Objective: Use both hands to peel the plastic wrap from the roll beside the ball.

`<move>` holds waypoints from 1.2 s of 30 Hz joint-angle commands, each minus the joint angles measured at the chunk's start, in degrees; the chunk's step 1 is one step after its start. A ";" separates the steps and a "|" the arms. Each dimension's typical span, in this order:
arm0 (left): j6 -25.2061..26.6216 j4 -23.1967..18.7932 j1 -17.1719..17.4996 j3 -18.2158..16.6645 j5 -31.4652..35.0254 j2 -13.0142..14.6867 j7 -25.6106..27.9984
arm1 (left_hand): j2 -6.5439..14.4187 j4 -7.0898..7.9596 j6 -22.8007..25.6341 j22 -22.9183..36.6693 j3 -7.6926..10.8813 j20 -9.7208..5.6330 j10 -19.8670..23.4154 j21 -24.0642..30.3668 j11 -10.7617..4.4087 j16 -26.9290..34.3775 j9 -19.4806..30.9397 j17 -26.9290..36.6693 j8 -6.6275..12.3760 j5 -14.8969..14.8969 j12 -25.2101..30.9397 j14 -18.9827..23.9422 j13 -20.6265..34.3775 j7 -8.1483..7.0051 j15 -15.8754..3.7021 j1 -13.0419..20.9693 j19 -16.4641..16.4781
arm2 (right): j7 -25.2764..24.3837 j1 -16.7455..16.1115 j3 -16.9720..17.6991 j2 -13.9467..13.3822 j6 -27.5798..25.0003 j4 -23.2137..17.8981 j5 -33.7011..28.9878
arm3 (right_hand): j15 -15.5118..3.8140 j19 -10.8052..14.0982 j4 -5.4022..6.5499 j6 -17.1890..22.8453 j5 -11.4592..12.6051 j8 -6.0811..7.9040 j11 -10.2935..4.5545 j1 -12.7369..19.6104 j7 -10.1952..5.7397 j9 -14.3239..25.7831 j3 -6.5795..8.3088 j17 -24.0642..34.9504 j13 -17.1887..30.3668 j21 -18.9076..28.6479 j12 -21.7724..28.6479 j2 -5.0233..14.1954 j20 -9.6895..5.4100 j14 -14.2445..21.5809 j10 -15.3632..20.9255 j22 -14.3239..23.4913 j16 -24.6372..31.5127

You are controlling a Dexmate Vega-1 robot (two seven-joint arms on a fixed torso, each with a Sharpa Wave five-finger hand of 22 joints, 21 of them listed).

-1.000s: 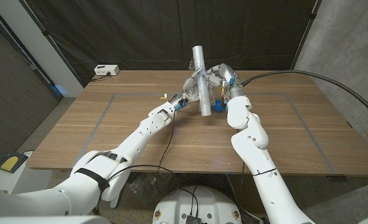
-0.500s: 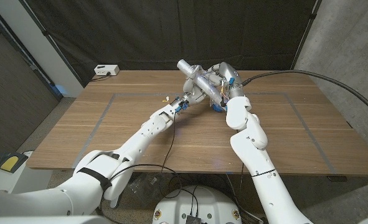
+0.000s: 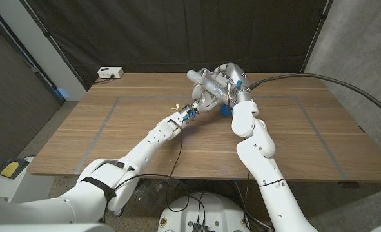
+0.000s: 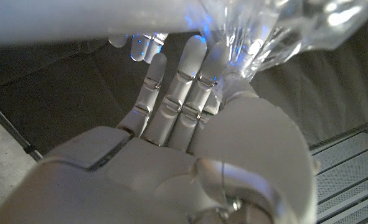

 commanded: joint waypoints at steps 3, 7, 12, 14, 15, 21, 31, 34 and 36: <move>1.01 3.27 -1.56 0.89 0.25 0.67 -6.14 | 0.24 -0.29 -1.01 0.14 0.26 0.63 -0.95 -0.79 0.39 0.00 0.18 0.06 -0.33 0.02 -0.70 -1.69 -0.06 0.02 -0.41 1.05 -0.82 | -5.60 -0.92 -0.89 1.96 0.21 0.57 -1.11 | -1.64 0.46 -0.22 0.42 0.11 0.66 0.13 0.71 0.23 0.67 -0.21 0.58 0.91 1.25 0.63 0.05 -2.71 0.63 0.95 0.36 0.66; 0.88 3.66 -1.72 0.87 0.45 0.67 -6.91 | 0.05 -0.29 -1.35 0.14 0.08 0.72 -0.99 -1.01 0.56 0.10 0.20 0.05 -0.44 -0.06 -0.83 -1.89 -0.11 0.17 -0.40 0.98 -0.94 | -7.99 -0.94 -1.33 2.81 -0.03 1.22 -1.65 | -1.64 0.56 -0.17 0.43 0.16 0.72 0.11 0.80 0.39 0.90 -0.27 0.76 1.31 1.98 0.74 0.08 -2.83 0.69 1.02 0.54 0.79; -0.07 7.05 -3.30 1.32 1.33 0.27 -10.10 | -0.80 -0.20 -2.76 0.15 -0.73 1.37 -2.01 -2.00 0.89 -0.03 0.30 0.02 -0.91 -0.21 -1.58 -3.76 -0.19 0.25 0.04 0.50 -2.12 | -10.13 -0.59 -1.70 3.50 -0.16 2.14 -1.88 | -1.63 0.35 -0.09 0.42 0.19 0.79 0.12 0.88 0.50 1.21 -0.39 0.90 1.59 2.90 0.67 0.10 -2.94 0.79 1.00 0.77 0.92; -0.40 7.83 -3.53 1.19 1.45 0.11 -10.77 | -0.95 -0.18 -2.85 0.16 -0.90 1.48 -2.20 -2.25 0.93 -0.08 0.33 0.01 -0.92 -0.21 -1.72 -4.29 -0.18 0.22 -0.15 0.43 -2.44 | -10.94 -0.40 -1.88 3.87 -0.44 2.55 -2.02 | -1.63 0.33 -0.07 0.41 0.20 0.81 0.03 0.89 0.51 1.32 -0.42 0.90 1.51 3.15 0.60 0.09 -2.94 0.80 1.08 0.82 0.93; -0.50 8.06 -3.60 1.12 1.51 0.09 -10.97 | -0.99 -0.18 -2.93 0.16 -0.94 1.54 -2.26 -2.31 0.93 -0.11 0.34 0.01 -0.94 -0.21 -1.76 -4.48 -0.18 0.21 -0.15 0.41 -2.51 | -11.04 -0.30 -1.92 3.82 -0.39 2.66 -2.02 | -1.63 0.34 -0.06 0.41 0.20 0.82 0.02 0.89 0.52 1.35 -0.43 0.93 1.53 3.22 0.61 0.10 -2.93 0.83 1.11 0.84 0.96; -1.33 9.26 -3.83 0.64 1.89 -0.08 -11.88 | -1.20 -0.16 -2.86 0.18 -1.20 1.75 -2.38 -2.71 0.82 0.05 0.38 0.00 -0.87 -0.19 -1.91 -4.69 -0.18 0.16 -0.07 0.30 -3.04 | -15.43 0.56 -2.44 4.92 -0.73 4.76 -2.65 | -1.63 0.19 0.01 0.48 0.21 0.85 -0.19 0.92 0.61 1.53 -0.54 1.06 1.72 3.98 0.61 0.14 -2.95 0.95 1.30 0.99 1.08; -2.55 11.95 -4.66 0.54 3.11 -0.40 -13.28 | -1.43 -0.09 -3.21 0.22 -1.62 1.97 -2.32 -3.18 0.87 0.24 0.44 -0.01 -0.95 -0.12 -2.05 -5.14 -0.14 0.13 0.01 0.13 -3.34 | -21.80 1.78 -3.15 4.98 -0.98 7.25 -4.17 | -1.62 -0.19 0.11 0.57 0.22 0.92 -0.40 0.92 0.57 1.95 -0.80 1.18 2.02 5.43 0.50 0.09 -3.18 1.06 1.47 1.23 1.20; -2.94 13.02 -5.05 0.50 3.45 -0.65 -13.95 | -1.45 -0.08 -3.24 0.22 -1.70 1.93 -2.41 -3.27 0.85 0.29 0.46 -0.01 -0.94 -0.10 -2.12 -5.21 -0.13 0.08 0.00 0.10 -3.37 | -24.42 2.13 -3.40 5.02 -0.98 8.16 -4.77 | -1.62 -0.23 0.13 0.69 0.22 0.92 -0.28 0.92 0.58 1.94 -0.85 1.26 2.21 5.76 0.55 0.09 -3.21 1.09 1.48 1.28 1.26; -3.06 13.67 -5.28 0.43 3.61 -0.81 -14.32 | -1.47 -0.06 -3.20 0.23 -1.77 1.94 -2.47 -3.34 0.85 0.28 0.47 -0.01 -0.91 -0.08 -2.17 -5.39 -0.12 0.11 0.01 0.07 -3.39 | -26.12 2.34 -3.58 4.95 -0.84 8.74 -5.05 | -1.62 -0.27 0.14 0.71 0.21 0.89 -0.38 0.91 0.59 1.93 -0.88 1.26 2.22 5.91 0.51 0.09 -3.30 1.07 1.47 1.30 1.26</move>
